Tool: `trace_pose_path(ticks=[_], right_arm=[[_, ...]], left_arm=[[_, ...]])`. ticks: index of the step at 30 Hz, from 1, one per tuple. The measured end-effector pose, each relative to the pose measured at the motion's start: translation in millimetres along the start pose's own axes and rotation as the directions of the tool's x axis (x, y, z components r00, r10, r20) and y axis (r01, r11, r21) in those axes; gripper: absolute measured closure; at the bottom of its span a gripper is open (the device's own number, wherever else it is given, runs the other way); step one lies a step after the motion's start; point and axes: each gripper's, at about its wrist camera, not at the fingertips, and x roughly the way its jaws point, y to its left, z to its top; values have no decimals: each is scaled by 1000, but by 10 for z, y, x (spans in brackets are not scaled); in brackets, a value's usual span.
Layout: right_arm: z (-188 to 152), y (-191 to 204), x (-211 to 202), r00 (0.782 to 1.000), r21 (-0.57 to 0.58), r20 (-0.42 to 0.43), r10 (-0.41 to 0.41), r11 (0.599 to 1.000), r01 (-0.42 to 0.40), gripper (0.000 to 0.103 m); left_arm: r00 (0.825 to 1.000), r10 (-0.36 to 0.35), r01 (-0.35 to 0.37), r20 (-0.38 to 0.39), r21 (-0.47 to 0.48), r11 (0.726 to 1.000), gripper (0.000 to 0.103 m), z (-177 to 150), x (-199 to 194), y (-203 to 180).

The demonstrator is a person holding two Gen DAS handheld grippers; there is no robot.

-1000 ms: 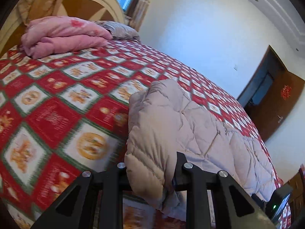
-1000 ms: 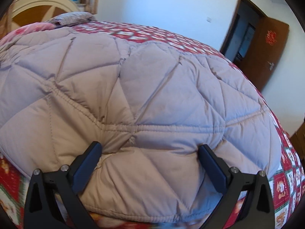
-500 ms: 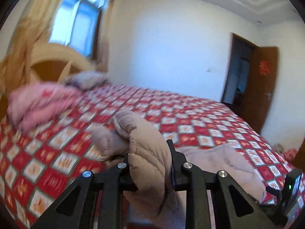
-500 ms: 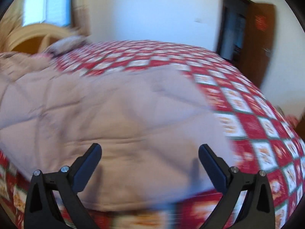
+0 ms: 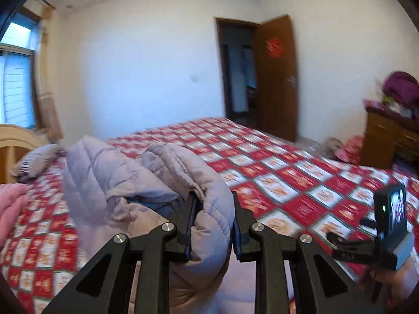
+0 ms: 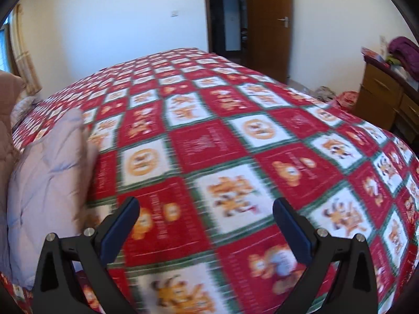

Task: Fold large clothes
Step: 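Fold the held jacket edge over the bundle with the left gripper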

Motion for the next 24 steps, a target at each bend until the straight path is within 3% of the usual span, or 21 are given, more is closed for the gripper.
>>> trace_pose_path(ticks=[6, 12, 15, 17, 18, 19, 21, 24], right_arm=[[25, -305, 62, 999, 17, 1, -41, 999, 41, 0], [-51, -418, 158, 999, 30, -26, -43, 999, 44, 0], [-61, -431, 191, 999, 31, -33, -43, 999, 44, 0], [-60, -431, 204, 998, 28, -36, -44, 999, 45, 0], [-56, -425, 208, 998, 25, -36, -46, 999, 47, 0], [-53, -418, 211, 998, 22, -36, -48, 999, 49, 0], [-42, -403, 211, 998, 17, -38, -50, 999, 51, 0], [4, -356, 175, 998, 1, -33, -45, 999, 45, 0]], left_arm=[[991, -81, 88, -108, 63, 994, 80, -223, 408, -562], [985, -67, 87, -162, 119, 989, 77, -368, 575, -848], [988, -23, 51, -156, 180, 982, 52, -307, 475, -950], [995, 2, 19, -95, 221, 975, 21, -221, 287, -1028], [998, 7, 7, -59, 243, 970, 14, -172, 171, -1063], [999, 8, 1, -32, 262, 965, 8, -138, 82, -1094], [1000, 19, -20, 6, 284, 959, 8, -68, -78, -1067], [999, 46, -51, 26, 213, 976, 8, 54, -241, -727]])
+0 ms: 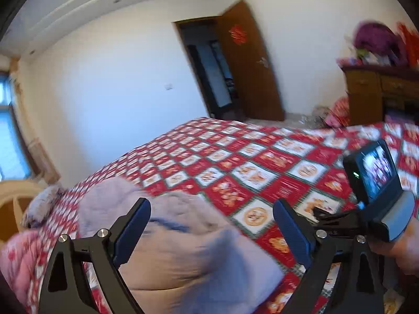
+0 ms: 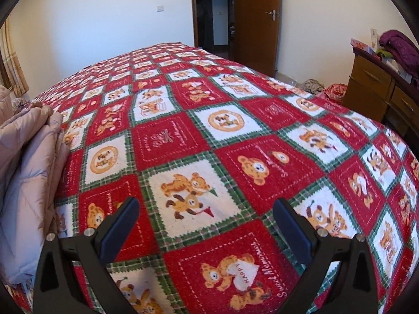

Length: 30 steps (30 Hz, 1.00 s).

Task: Fold large clothes
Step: 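Fold the held jacket edge over the bundle with the left gripper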

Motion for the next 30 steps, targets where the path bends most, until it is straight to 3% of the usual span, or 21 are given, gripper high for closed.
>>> trace_pose_path(ticks=[3, 6, 7, 10, 11, 13, 14, 16, 18, 19, 21, 23, 25, 28, 30], right_arm=[[80, 70, -37, 1000, -24, 13, 3, 1000, -2, 0], [169, 171, -37, 1000, -51, 14, 9, 999, -9, 0], [199, 207, -42, 1000, -59, 15, 12, 998, -11, 0], [337, 383, -100, 999, -98, 22, 30, 995, -28, 1], [402, 468, -135, 999, -117, 27, 40, 992, -37, 5], [531, 633, -184, 998, -147, 26, 61, 987, -56, 12], [602, 706, -209, 997, -155, 24, 73, 986, -68, 16], [738, 847, -275, 996, -160, 32, 89, 984, -82, 19], [934, 1034, -403, 992, -171, 61, 113, 980, -101, 19], [1024, 1126, -460, 989, -177, 74, 124, 978, -110, 20], [1160, 1294, -535, 984, -187, 88, 152, 973, -133, 26], [1309, 1508, -593, 977, -195, 99, 190, 966, -168, 29], [1379, 1670, -596, 972, -196, 111, 206, 963, -182, 38], [1401, 1888, -422, 966, -169, 89, 243, 959, -226, 52], [1314, 2016, -176, 974, -172, 54, 219, 963, -207, 57]], left_arm=[[998, 58, -57, 5, -144, 988, 8, -27, -59, 626], [977, 196, -210, -79, -270, 940, 8, -205, 104, 1306], [956, 258, -289, -140, -312, 905, 8, -308, 227, 1567], [899, 334, -426, -283, -394, 814, 8, -599, 581, 2137], [870, 358, -479, -340, -404, 780, 8, -719, 765, 2333], [835, 367, -526, -411, -400, 751, 8, -870, 1073, 2539], [827, 357, -533, -435, -402, 744, 8, -924, 1207, 2583], [837, 323, -513, -441, -428, 744, 8, -991, 1421, 2576], [845, 328, -499, -422, -405, 766, 8, -949, 1546, 2393], [857, 324, -479, -401, -386, 788, 8, -902, 1583, 2295], [893, 308, -410, -327, -312, 857, 8, -769, 1629, 1928], [914, 305, -363, -269, -204, 909, 8, -672, 1642, 1548], [935, 290, -321, -204, -138, 937, 8, -620, 1584, 1241], [960, 226, -244, -165, -100, 964, 8, -594, 1556, 984], [954, 250, -267, -163, -94, 959, 8, -583, 1541, 970]])
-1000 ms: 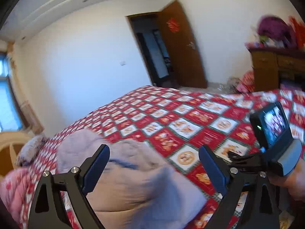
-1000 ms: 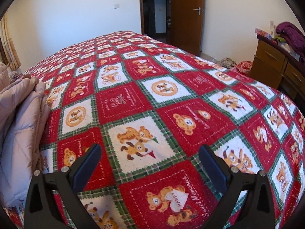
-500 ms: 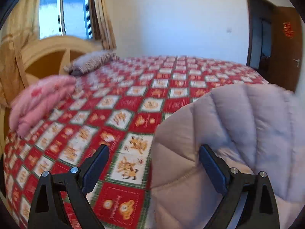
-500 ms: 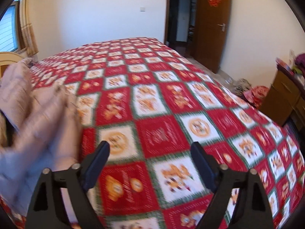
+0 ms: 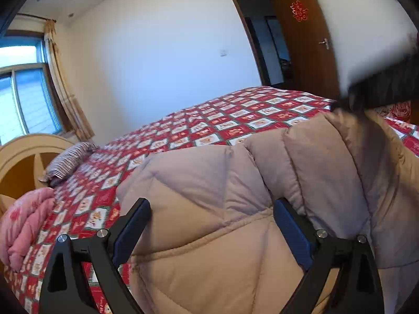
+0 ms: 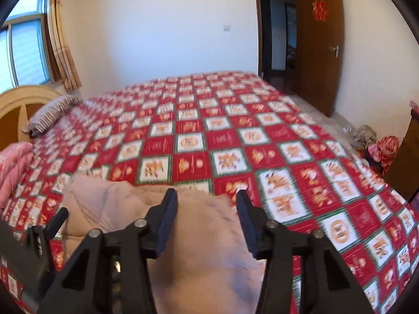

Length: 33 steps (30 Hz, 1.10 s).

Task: Fold large clothes
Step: 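Fold the held jacket edge over the bundle with the left gripper, then press the folded jacket bundle down with both grippers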

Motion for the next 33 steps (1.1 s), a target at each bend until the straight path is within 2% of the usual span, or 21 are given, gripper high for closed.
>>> trace_pose_path(ticks=[1, 3, 5, 7, 10, 12, 15, 33], right_arm=[[-38, 5, 50, 1000, 1, -7, -18, 1000, 18, 59], [-200, -109, 233, 998, 42, -31, -57, 997, 59, 60], [-291, -210, 326, 997, 70, -53, -58, 996, 62, 60], [-383, -238, 430, 996, 69, -63, -60, 996, 65, 60], [-408, -208, 484, 997, 67, -51, -51, 996, 55, 60], [-431, -202, 549, 998, 82, -53, -15, 996, 19, 60], [-502, -156, 666, 997, 76, -73, -7, 997, 12, 60], [-657, -158, 990, 989, 65, -143, -40, 997, 50, 59]], left_arm=[[1000, 5, -5, -9, -20, 1000, 7, 4, 7, 51], [999, 27, -31, -33, -134, 990, 7, 10, 27, 280], [996, 39, -59, -85, -246, 967, 1, -17, 148, 522], [989, 6, -51, -149, -304, 951, 1, -52, 306, 621], [980, -18, -45, -197, -309, 950, 1, -120, 430, 570], [981, -27, -38, -194, -321, 946, 1, -179, 468, 559], [979, -46, -26, -197, -346, 938, 1, -262, 525, 567], [961, -78, -17, -266, -338, 941, 1, -362, 786, 488]])
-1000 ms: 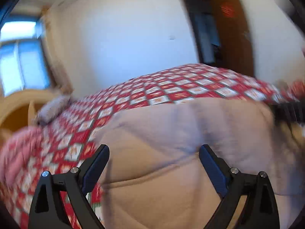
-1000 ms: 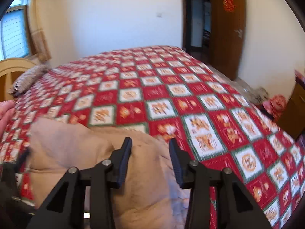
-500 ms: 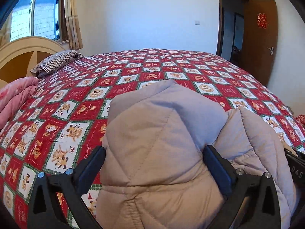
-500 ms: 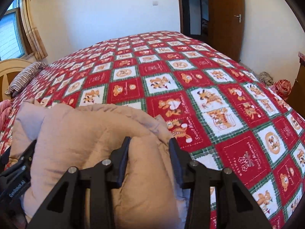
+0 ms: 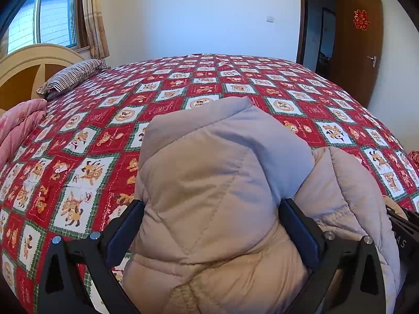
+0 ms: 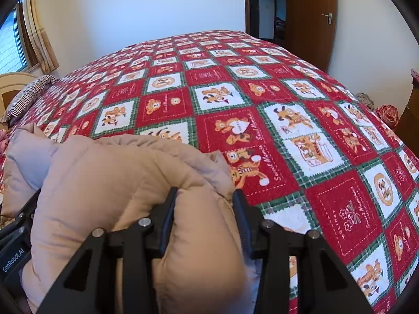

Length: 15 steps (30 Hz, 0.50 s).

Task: Fold large clothes
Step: 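Press the folded jacket bundle down with both grippers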

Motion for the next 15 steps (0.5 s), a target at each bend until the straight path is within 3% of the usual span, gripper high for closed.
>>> trace_pose_path(ticks=[15], right_arm=[[3, 11, 139, 999, -5, -40, -14, 1000, 13, 56]], left_arm=[[999, 9, -8, -42, 11, 1000, 0, 8, 132, -36]])
